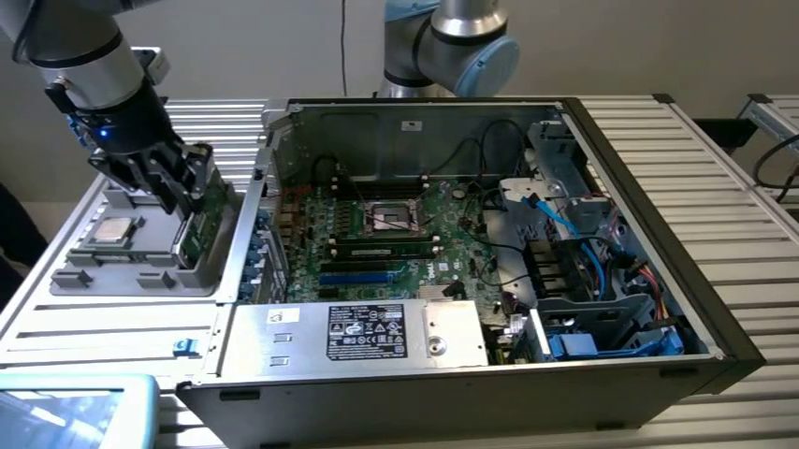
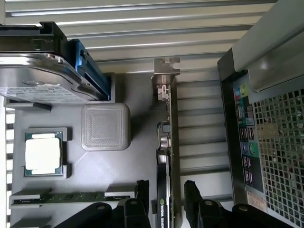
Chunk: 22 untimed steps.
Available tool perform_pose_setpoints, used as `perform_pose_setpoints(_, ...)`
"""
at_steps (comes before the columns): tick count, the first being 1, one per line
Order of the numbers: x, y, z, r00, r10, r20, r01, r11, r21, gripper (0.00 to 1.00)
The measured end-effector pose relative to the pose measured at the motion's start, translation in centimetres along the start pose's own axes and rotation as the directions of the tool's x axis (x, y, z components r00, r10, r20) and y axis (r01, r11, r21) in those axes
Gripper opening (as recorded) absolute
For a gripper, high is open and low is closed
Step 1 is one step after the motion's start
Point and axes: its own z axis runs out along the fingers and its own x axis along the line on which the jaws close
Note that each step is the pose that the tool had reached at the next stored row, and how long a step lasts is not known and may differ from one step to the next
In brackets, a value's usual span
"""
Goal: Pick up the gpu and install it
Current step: 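Pick up the gpu and move the gpu toward the slot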
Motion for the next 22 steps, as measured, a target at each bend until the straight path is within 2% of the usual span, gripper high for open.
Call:
perform_pose_setpoints(2,0.0,-0.02,0.24,1.0,0.001,-0.0004,-0.001,1.0,-0.0083,0.44)
perform_pose_setpoints(4,0.0,-0.05,0.59,1.0,0.003,-0.0005,-0.003,0.9999,-0.0113,0.44)
perform_pose_setpoints(17,0.1,-0.29,2.76,0.9999,0.011,0.0042,-0.011,0.9999,-0.0128,0.44)
perform_pose_setpoints(22,-0.1,-0.27,3.16,0.9999,0.015,0.0047,-0.015,0.9998,-0.0126,0.44)
